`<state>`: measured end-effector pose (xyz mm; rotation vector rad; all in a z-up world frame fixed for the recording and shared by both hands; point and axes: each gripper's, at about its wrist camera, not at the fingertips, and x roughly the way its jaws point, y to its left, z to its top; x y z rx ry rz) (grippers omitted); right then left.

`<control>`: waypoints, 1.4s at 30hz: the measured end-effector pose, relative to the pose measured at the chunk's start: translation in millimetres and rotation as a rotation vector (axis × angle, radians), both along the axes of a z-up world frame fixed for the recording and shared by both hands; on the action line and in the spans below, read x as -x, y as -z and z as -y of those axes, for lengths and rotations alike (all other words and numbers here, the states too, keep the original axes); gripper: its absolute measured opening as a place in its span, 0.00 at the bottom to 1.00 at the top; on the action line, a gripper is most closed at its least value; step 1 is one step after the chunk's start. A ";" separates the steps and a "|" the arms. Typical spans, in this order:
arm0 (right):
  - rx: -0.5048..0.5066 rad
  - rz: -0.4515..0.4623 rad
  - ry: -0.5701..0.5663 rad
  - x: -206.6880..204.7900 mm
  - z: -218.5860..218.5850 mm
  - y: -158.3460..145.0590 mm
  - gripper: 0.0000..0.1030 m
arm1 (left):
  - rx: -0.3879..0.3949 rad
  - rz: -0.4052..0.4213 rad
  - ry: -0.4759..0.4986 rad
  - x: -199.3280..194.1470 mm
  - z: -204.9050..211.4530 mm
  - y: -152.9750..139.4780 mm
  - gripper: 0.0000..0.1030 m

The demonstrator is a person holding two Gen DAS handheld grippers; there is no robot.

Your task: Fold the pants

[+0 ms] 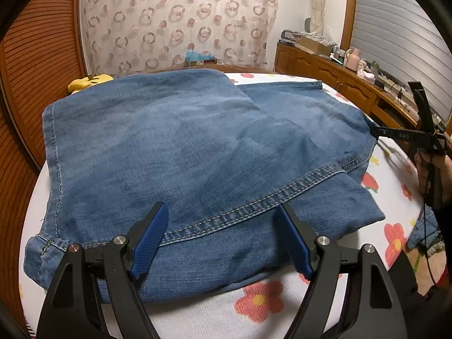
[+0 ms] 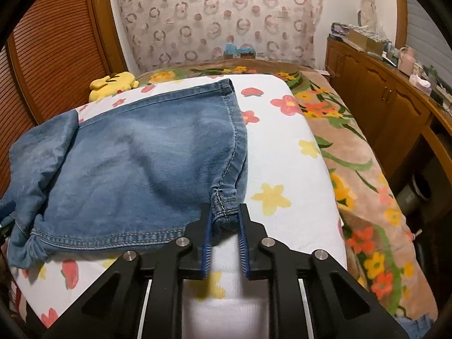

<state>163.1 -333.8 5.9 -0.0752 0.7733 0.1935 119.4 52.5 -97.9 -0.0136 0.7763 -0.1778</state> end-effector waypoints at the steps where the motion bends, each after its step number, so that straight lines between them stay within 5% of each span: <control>1: -0.001 0.013 -0.004 1.9 -1.2 -2.7 0.15 | 0.010 0.002 -0.001 0.3 -2.6 -2.2 0.77; 15: -0.022 0.215 -0.271 37.6 -111.2 -78.6 0.14 | 0.022 0.107 -0.106 30.4 -51.6 -43.9 0.77; 25: -0.061 0.205 -0.635 88.9 -229.5 -95.1 0.14 | 0.023 0.123 -0.147 37.7 -74.0 -50.9 0.77; 27: -0.053 0.184 -0.676 95.2 -239.2 -87.6 0.22 | 0.023 0.123 -0.144 37.9 -74.7 -50.3 0.77; 42: 0.021 0.113 -0.522 70.3 -228.5 -63.7 0.44 | 0.036 0.094 -0.064 20.8 -42.7 -44.0 0.77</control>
